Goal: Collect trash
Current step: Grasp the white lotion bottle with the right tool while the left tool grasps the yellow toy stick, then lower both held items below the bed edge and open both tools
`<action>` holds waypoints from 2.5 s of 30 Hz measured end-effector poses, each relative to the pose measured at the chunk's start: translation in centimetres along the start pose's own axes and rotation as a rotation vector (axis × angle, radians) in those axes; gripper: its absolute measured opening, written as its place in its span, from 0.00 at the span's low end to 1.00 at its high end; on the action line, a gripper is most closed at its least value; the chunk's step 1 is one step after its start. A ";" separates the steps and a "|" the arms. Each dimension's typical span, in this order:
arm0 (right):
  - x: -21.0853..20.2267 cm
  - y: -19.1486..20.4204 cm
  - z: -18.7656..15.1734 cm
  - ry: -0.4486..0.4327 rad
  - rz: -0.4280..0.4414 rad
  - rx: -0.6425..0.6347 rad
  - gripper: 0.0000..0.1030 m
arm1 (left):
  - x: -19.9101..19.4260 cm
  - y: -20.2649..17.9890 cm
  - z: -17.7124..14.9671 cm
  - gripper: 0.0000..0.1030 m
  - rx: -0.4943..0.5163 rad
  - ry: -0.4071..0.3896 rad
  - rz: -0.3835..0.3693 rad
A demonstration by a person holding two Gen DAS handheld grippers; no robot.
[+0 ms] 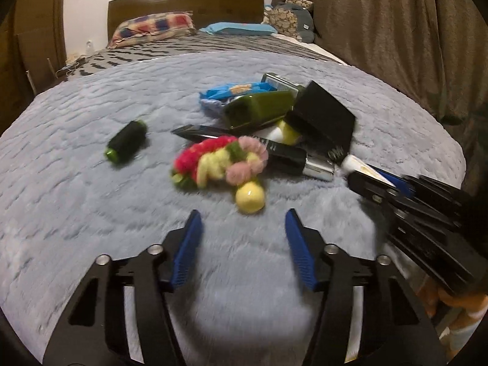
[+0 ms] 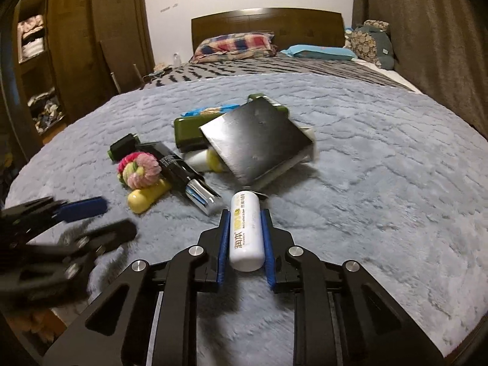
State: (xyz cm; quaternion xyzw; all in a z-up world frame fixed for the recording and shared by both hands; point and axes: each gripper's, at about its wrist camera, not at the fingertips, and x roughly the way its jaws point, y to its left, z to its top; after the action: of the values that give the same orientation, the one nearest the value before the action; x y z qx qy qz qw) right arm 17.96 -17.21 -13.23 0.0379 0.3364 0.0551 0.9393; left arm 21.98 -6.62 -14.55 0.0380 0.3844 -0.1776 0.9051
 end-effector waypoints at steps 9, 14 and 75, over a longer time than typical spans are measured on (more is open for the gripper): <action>-0.8 -1.1 -0.9 -0.005 -0.010 0.028 0.20 | 2.7 0.0 1.9 0.32 -0.024 0.012 -0.020; -1.1 -0.9 -1.1 -0.007 -0.020 0.028 0.20 | 2.4 -0.1 1.7 0.19 -0.023 0.020 -0.018; 0.0 2.4 -22.2 0.486 0.053 0.113 0.21 | 1.5 -4.0 -24.3 0.19 -0.061 0.388 -0.123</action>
State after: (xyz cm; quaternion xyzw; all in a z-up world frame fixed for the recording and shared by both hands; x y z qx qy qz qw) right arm 3.66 -14.09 -30.10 0.0850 0.5537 0.0680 0.8255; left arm 4.91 -5.84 -32.37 0.0206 0.5585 -0.2104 0.8021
